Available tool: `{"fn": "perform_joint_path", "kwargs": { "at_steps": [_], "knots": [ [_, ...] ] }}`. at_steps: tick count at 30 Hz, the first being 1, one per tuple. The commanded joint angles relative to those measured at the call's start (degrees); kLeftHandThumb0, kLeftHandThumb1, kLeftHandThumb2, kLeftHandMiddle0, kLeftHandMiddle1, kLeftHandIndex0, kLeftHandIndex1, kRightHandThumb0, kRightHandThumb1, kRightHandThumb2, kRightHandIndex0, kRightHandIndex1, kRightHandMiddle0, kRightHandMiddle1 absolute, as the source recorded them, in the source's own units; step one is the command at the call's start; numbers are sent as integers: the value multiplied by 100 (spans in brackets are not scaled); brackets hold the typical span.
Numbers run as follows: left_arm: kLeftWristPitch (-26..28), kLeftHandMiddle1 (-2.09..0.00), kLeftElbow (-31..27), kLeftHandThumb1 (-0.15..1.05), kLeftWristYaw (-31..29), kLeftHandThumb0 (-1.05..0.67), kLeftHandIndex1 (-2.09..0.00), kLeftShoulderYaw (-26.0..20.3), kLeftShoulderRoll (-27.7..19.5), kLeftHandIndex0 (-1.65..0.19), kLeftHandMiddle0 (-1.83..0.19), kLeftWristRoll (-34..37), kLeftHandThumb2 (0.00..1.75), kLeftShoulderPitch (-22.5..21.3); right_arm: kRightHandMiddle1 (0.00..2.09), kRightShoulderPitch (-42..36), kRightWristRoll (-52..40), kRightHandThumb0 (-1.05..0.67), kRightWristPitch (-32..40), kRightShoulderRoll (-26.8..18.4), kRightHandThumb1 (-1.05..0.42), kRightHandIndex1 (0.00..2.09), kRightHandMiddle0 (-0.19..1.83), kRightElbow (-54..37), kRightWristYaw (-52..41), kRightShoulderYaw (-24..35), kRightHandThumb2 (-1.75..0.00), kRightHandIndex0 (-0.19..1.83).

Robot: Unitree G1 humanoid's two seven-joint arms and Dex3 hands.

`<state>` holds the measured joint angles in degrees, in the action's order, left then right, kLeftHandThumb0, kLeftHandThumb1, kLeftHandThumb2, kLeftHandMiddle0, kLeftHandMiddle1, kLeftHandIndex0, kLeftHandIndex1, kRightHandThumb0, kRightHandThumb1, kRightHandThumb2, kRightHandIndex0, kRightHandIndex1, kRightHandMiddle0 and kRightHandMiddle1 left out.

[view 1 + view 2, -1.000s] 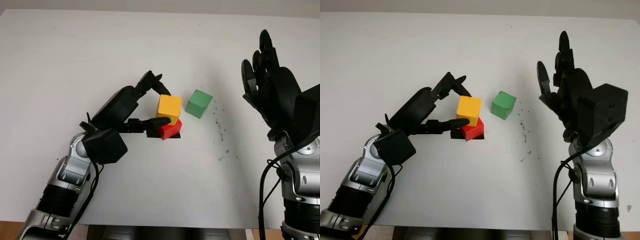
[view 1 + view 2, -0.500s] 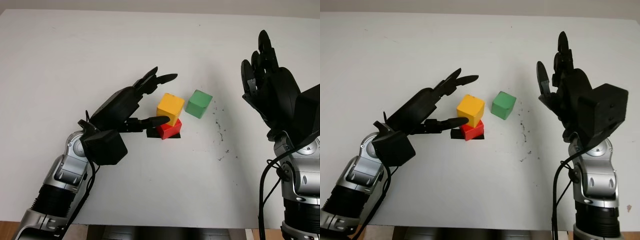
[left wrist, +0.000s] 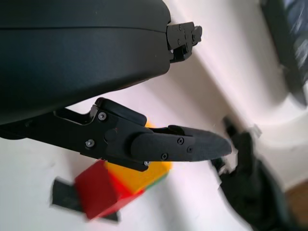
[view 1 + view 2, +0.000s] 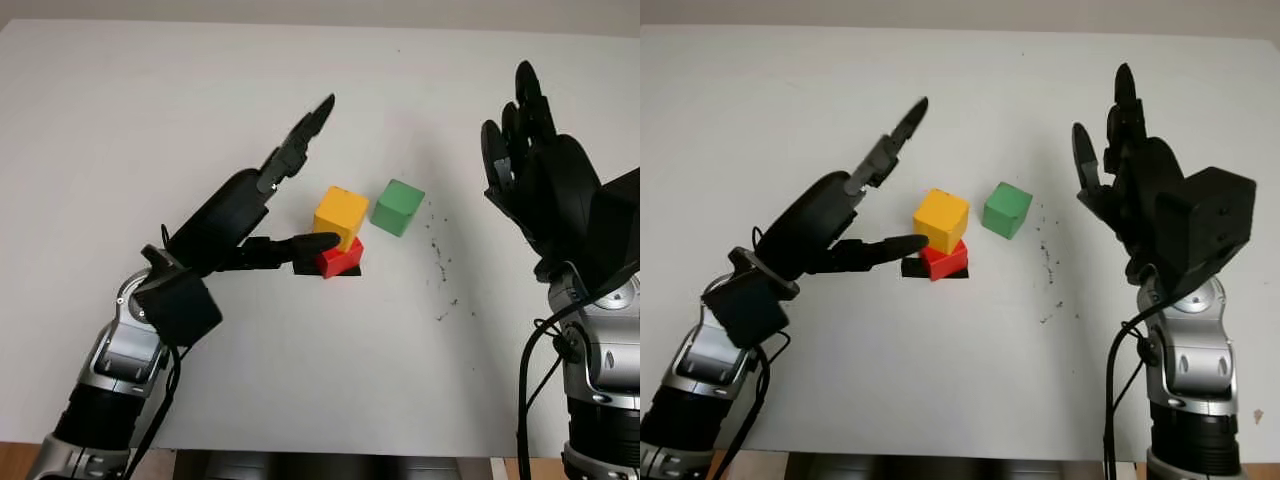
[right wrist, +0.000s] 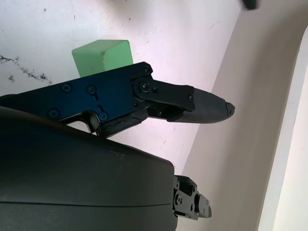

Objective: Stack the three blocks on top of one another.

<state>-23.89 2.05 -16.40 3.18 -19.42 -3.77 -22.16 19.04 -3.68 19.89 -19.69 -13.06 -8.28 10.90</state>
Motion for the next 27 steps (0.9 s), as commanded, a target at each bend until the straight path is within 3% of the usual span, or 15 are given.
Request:
{"fn": "perform_joint_path", "kwargs": {
  "at_steps": [1,3,6,10,14,18,27],
  "knots": [
    [22,-1,96,105,239,-77,0,-265,173,19,19,185,55,-44,0,47,192,-69,78,-239,-105,0,-19,-214,-14,-53,-54,-19],
    [114,-2,174,105,622,-81,0,-448,311,19,18,122,56,-162,2,127,424,-73,206,-470,-105,0,-16,-297,-88,-126,-51,-19],
    [307,-4,563,105,1159,-77,-1,-744,386,19,17,53,61,-571,7,376,657,-74,158,-951,-105,6,-4,-289,-449,-237,-21,-10],
    [718,-5,1392,105,1266,-79,-1,-992,294,18,15,235,60,-1191,15,885,903,-68,-94,-1577,-92,14,11,-101,-1103,-474,-4,7],
    [992,-5,2116,105,1001,-74,-2,-1150,327,17,16,645,59,-1532,22,1384,1426,-64,-467,-2053,-80,11,17,135,-1584,-970,-2,4],
    [998,-5,2608,105,969,-77,-2,-1100,320,17,18,588,56,-1651,29,1820,2083,-65,-1237,-2416,-75,11,22,507,-2005,-1544,-3,6],
    [832,-4,3201,105,1149,-76,-4,-1020,412,15,17,392,56,-1836,29,2574,3651,-61,-3470,-2970,-78,9,27,1628,-2241,-2429,-5,8]
  ]
}}
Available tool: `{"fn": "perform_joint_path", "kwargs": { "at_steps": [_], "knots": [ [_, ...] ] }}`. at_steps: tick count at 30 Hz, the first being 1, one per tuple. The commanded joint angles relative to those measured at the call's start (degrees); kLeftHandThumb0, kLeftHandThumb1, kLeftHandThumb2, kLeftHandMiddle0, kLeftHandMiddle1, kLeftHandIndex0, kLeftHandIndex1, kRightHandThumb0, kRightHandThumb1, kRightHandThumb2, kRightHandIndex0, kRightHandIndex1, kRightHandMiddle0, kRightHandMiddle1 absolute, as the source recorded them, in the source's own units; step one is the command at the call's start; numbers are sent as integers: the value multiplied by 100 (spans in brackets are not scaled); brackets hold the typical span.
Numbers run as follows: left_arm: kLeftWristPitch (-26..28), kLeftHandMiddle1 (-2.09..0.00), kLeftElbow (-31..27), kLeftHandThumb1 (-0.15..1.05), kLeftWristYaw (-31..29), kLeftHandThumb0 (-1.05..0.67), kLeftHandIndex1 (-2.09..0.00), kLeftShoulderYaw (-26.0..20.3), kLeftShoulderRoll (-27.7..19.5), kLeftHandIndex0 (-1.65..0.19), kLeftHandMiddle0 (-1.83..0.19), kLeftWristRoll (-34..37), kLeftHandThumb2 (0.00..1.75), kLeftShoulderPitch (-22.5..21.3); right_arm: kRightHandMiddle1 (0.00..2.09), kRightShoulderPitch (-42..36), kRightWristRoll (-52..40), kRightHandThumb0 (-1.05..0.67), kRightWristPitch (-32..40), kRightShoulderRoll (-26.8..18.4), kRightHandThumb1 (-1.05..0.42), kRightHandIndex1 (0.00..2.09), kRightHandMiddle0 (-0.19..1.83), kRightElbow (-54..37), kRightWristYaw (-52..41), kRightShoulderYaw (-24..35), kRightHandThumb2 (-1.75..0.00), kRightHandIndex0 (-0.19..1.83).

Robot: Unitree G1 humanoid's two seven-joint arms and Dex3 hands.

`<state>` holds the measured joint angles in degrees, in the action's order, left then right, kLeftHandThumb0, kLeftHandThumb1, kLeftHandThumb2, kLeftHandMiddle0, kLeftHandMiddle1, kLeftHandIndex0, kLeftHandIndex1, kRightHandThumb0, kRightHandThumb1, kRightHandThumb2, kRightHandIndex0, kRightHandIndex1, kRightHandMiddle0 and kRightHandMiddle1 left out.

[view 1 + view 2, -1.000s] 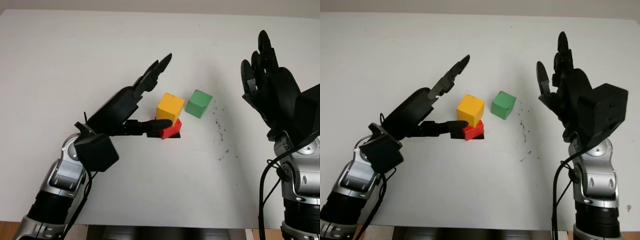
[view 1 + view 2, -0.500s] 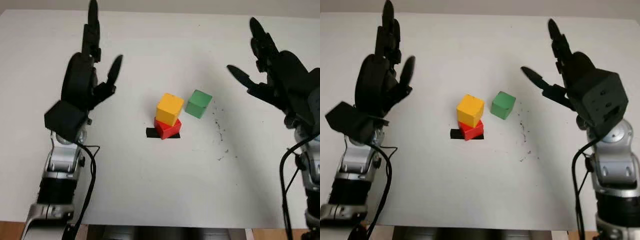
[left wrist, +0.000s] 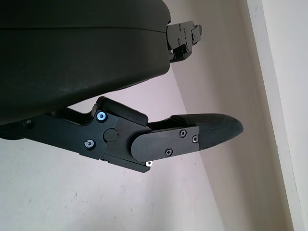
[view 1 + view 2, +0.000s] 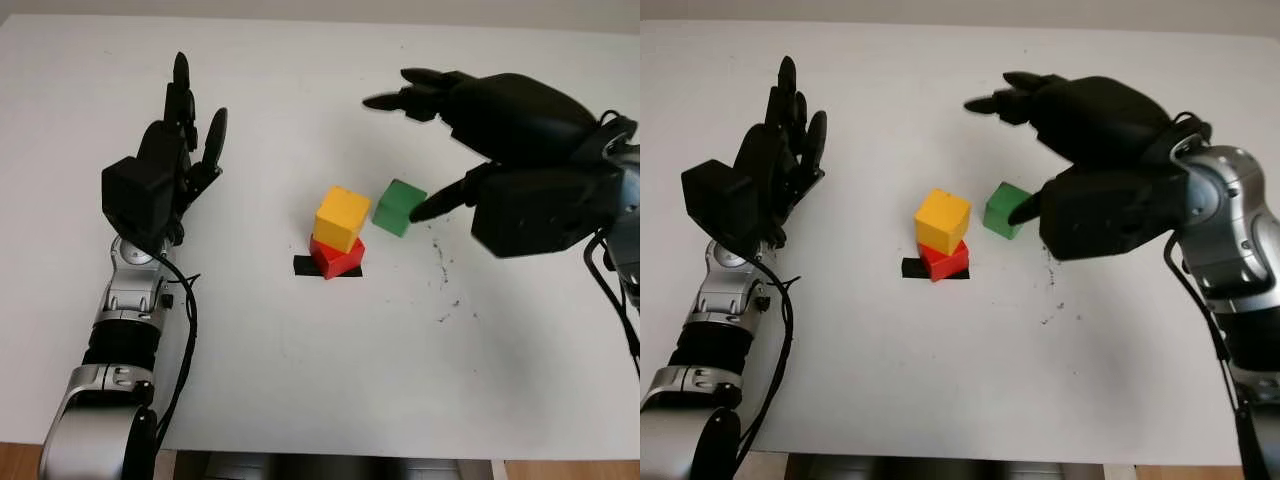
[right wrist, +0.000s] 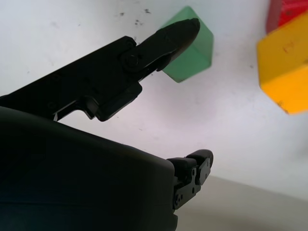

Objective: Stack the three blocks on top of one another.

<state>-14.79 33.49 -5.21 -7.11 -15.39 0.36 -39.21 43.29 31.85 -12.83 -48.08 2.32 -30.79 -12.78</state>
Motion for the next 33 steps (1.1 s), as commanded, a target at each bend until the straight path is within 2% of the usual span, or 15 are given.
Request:
{"fn": "perform_joint_path", "kwargs": {
  "at_steps": [1,7,12,27,33],
  "knots": [
    [-91,-4,80,105,53,-76,-4,7,11,16,17,-27,57,-137,29,218,210,-61,-399,-151,-78,9,29,211,14,-123,-5,9],
    [-16,-5,83,105,66,-74,-4,5,-7,17,17,-5,58,-116,24,448,614,-61,-1278,-266,-79,8,35,639,-44,-290,-6,12],
    [16,-5,73,105,67,-74,-4,34,-3,18,18,-31,59,-106,20,552,854,-61,-1660,-368,-82,6,37,738,-126,-289,-6,11],
    [-215,-5,228,105,203,-72,0,132,86,19,18,-151,59,-179,20,403,1004,-51,-2080,-251,-81,9,53,1203,860,-176,-5,21],
    [-178,-5,150,105,243,-75,0,139,71,19,18,-176,59,-93,21,328,1190,-55,-2329,-205,-81,10,57,1485,1380,-286,-5,27]
  ]
}}
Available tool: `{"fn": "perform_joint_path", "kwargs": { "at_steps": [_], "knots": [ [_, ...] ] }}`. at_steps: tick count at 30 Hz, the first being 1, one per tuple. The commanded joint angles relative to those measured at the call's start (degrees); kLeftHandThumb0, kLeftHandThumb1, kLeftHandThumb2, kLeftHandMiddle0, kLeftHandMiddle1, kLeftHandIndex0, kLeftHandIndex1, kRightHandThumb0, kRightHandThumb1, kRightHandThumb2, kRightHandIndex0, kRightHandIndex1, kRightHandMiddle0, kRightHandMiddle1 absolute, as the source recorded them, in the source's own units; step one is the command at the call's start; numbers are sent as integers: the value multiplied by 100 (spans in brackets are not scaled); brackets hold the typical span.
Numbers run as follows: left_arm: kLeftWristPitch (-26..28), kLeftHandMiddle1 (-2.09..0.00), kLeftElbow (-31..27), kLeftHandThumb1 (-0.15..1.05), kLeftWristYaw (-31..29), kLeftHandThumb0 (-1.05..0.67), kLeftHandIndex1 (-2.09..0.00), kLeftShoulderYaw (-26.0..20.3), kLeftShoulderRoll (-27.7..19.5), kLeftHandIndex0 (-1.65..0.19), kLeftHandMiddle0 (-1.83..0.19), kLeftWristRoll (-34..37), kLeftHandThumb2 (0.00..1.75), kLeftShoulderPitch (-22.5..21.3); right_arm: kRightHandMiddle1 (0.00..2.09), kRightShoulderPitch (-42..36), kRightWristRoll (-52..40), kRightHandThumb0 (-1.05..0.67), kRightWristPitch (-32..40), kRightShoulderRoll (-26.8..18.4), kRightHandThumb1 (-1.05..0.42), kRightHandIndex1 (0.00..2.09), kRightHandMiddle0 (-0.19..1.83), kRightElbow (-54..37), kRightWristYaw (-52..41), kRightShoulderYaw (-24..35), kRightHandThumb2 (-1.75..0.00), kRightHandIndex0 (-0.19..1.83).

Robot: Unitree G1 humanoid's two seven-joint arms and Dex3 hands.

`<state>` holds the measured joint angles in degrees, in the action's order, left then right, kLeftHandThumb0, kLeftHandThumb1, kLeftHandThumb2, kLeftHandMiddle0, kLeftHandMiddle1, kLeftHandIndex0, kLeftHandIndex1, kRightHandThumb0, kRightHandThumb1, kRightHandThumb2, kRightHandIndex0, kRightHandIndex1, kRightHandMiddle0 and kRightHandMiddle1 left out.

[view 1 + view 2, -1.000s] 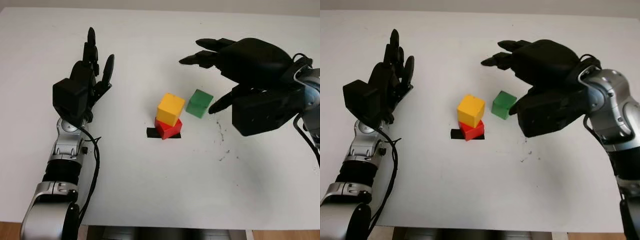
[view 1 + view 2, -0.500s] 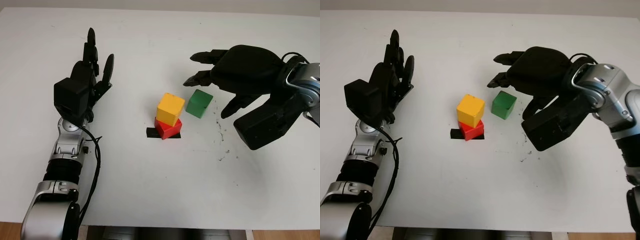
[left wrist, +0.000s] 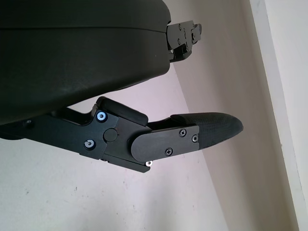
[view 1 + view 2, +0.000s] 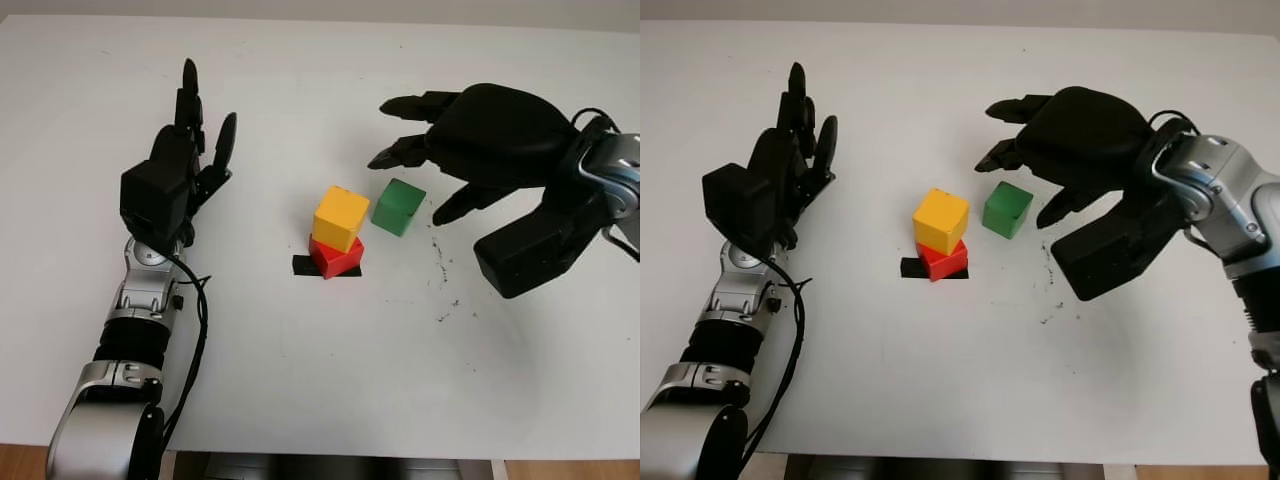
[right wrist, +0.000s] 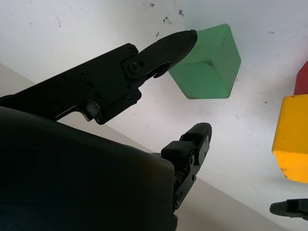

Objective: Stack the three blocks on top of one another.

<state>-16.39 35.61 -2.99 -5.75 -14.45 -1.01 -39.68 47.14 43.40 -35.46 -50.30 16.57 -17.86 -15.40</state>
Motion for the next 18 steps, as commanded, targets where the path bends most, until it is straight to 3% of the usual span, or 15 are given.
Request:
{"fn": "perform_joint_path", "kwargs": {
  "at_steps": [1,18],
  "knots": [
    [-4,-5,-75,105,31,-75,-1,9,-33,19,19,-52,59,-32,21,-61,63,-55,-110,21,-81,10,57,110,158,-36,-5,27],
    [249,-5,-247,105,42,-79,-4,90,-91,18,17,-270,59,64,20,-65,403,-54,-430,98,-80,8,62,617,541,-322,-5,31]
  ]
}}
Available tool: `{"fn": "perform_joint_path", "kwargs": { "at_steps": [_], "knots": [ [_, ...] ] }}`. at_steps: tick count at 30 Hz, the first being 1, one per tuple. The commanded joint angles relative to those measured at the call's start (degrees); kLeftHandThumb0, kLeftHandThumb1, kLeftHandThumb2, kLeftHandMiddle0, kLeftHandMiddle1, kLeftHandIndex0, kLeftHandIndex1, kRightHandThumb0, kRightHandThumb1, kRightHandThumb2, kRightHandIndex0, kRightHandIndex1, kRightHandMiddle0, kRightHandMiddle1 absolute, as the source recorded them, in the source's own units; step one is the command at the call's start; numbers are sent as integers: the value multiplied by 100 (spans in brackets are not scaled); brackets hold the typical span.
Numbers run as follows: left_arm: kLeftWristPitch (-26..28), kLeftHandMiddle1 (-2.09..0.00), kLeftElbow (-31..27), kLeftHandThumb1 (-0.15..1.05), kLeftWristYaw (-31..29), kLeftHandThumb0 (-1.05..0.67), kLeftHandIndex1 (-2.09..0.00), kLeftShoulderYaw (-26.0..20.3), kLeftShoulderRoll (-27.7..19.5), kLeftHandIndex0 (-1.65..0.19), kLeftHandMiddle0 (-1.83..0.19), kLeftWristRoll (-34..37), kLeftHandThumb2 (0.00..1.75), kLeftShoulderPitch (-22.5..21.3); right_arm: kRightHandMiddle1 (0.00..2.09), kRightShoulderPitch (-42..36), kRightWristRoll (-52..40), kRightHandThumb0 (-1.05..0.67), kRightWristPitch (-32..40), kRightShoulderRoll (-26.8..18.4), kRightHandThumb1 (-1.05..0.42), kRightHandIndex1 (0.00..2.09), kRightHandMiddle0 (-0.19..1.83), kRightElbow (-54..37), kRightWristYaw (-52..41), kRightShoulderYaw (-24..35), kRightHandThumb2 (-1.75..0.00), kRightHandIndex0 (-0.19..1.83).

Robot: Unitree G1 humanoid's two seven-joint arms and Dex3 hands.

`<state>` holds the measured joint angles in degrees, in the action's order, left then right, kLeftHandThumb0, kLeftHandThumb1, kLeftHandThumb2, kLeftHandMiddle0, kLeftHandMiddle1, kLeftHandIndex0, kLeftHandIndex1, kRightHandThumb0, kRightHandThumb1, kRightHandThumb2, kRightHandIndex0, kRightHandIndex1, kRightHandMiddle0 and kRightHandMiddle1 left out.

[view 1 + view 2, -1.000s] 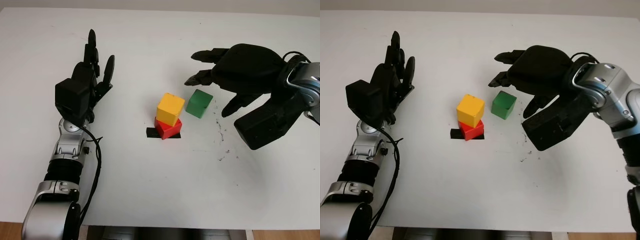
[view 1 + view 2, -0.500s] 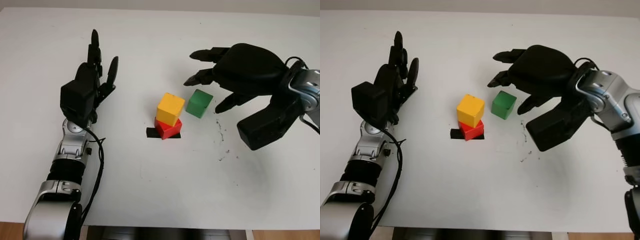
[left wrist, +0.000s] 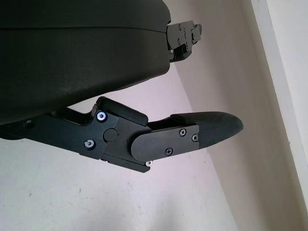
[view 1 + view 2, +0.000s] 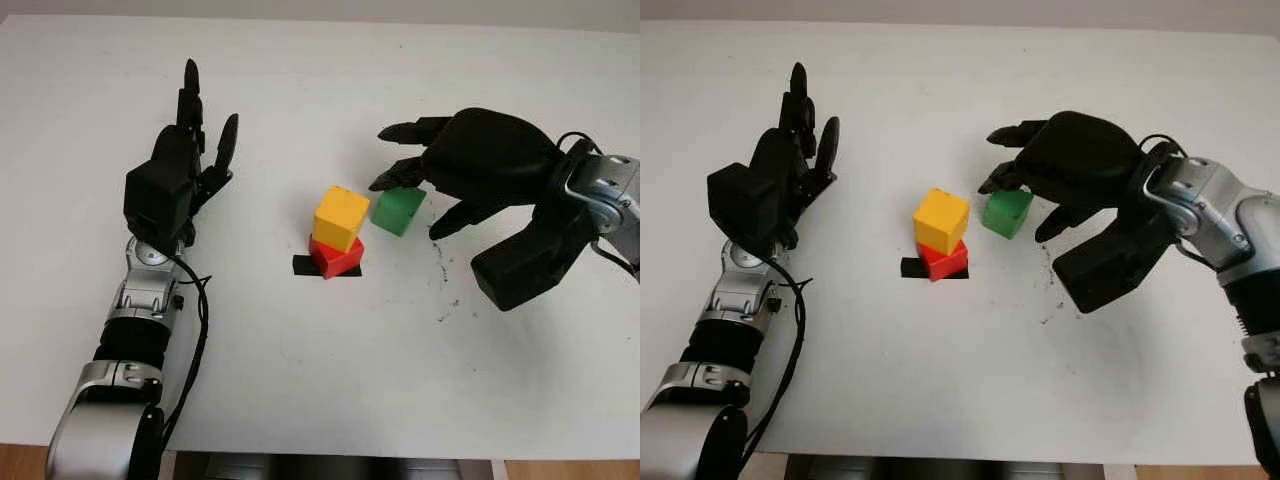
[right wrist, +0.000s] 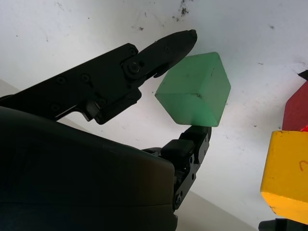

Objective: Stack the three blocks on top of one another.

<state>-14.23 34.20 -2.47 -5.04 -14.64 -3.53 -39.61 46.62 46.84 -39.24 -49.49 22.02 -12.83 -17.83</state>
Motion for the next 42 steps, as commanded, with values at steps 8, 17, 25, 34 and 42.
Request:
{"fn": "perform_joint_path", "kwargs": {
  "at_steps": [8,17,25,34,42],
  "knots": [
    [64,-6,-185,105,-85,-74,-5,6,-42,17,16,21,58,95,19,9,90,-54,25,130,-82,7,64,171,166,-83,-6,32],
    [10,-5,-177,105,-111,-71,-5,5,-1,18,17,75,60,115,61,-13,155,-46,-30,243,-86,7,81,309,743,-52,-6,42],
    [-19,-5,-191,105,-149,-68,-5,13,12,18,17,75,60,137,114,36,48,-39,48,213,-88,6,64,230,802,13,-5,46],
    [-47,-5,-147,105,-161,-68,-5,6,9,18,17,95,59,111,111,162,73,-39,204,91,-87,6,63,-42,663,172,-5,47],
    [-8,-5,-146,105,-132,-71,-5,26,6,17,17,55,60,85,106,424,108,-40,394,-75,-88,5,65,-216,726,422,-5,45]
  ]
}}
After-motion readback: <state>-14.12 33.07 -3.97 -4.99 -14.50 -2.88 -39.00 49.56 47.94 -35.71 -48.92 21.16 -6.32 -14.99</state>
